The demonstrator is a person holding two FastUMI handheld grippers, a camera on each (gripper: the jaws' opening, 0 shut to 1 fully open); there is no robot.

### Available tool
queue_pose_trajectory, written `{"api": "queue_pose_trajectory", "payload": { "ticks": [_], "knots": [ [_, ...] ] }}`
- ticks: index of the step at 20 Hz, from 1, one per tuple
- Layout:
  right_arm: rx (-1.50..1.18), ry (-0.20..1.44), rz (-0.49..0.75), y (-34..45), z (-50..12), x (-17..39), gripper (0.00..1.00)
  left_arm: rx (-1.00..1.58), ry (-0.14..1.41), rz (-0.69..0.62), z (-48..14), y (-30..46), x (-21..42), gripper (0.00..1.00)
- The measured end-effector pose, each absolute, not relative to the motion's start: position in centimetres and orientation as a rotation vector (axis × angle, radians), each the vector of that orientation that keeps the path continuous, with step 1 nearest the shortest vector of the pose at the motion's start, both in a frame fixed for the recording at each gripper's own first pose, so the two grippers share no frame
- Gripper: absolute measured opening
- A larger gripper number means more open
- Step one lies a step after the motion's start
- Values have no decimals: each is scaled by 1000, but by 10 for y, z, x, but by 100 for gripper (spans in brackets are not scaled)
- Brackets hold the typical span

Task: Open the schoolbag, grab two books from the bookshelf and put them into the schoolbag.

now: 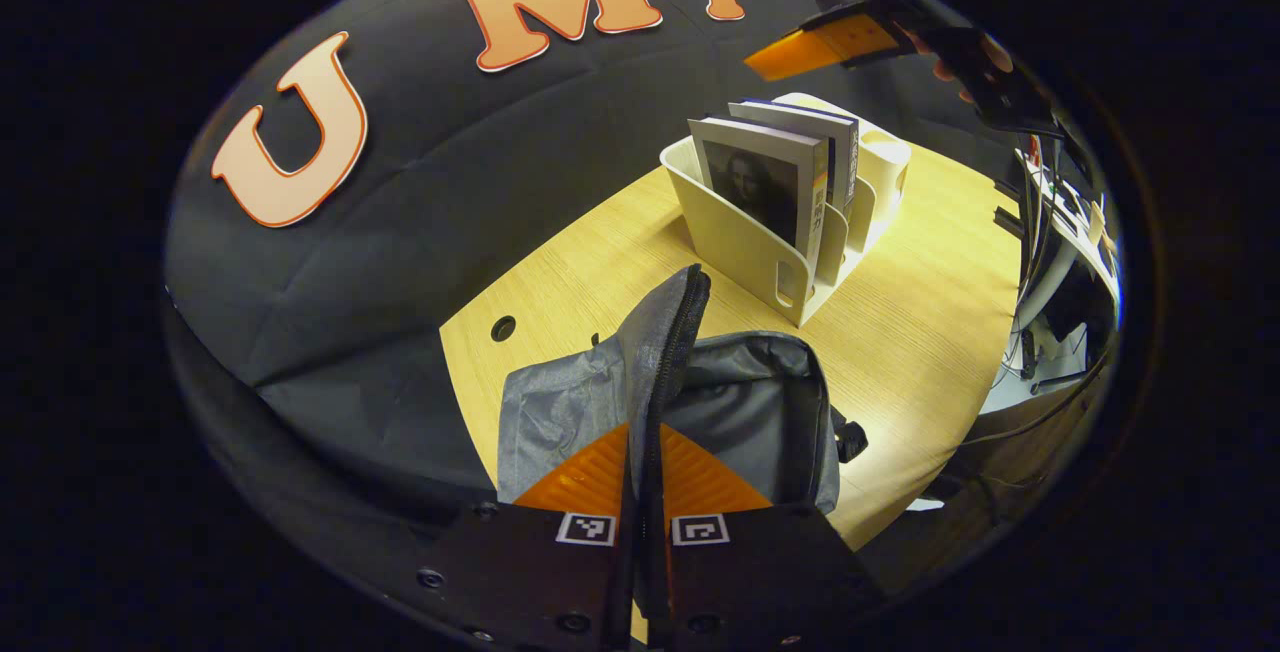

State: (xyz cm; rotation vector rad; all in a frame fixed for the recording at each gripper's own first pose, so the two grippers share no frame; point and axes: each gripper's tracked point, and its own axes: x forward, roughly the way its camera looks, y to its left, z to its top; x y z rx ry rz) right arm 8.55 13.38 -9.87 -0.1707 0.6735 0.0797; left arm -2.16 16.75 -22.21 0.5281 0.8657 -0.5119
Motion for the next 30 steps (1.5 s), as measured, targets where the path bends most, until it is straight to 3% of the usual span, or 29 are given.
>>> {"api": "queue_pose_trajectory", "payload": {
  "ticks": [7,16,22,23,28,29,30],
  "knots": [
    [-131,947,118,136,-152,102,98,555,922,-523,-206,166,3,6],
    [49,1294,128,144,-207,104,78,557,984,-502,-213,154,5,6],
    [74,1342,57,137,-227,110,53,515,1012,-484,-223,152,4,6],
    [125,1359,45,139,-227,109,39,509,1014,-481,-223,151,4,6],
    [285,1374,28,133,-214,105,37,455,1016,-467,-224,145,12,6],
    [298,1360,33,129,-207,105,27,448,1015,-468,-225,142,15,6],
    [315,1344,36,126,-199,104,37,443,1012,-470,-224,140,17,6]
  ]
}}
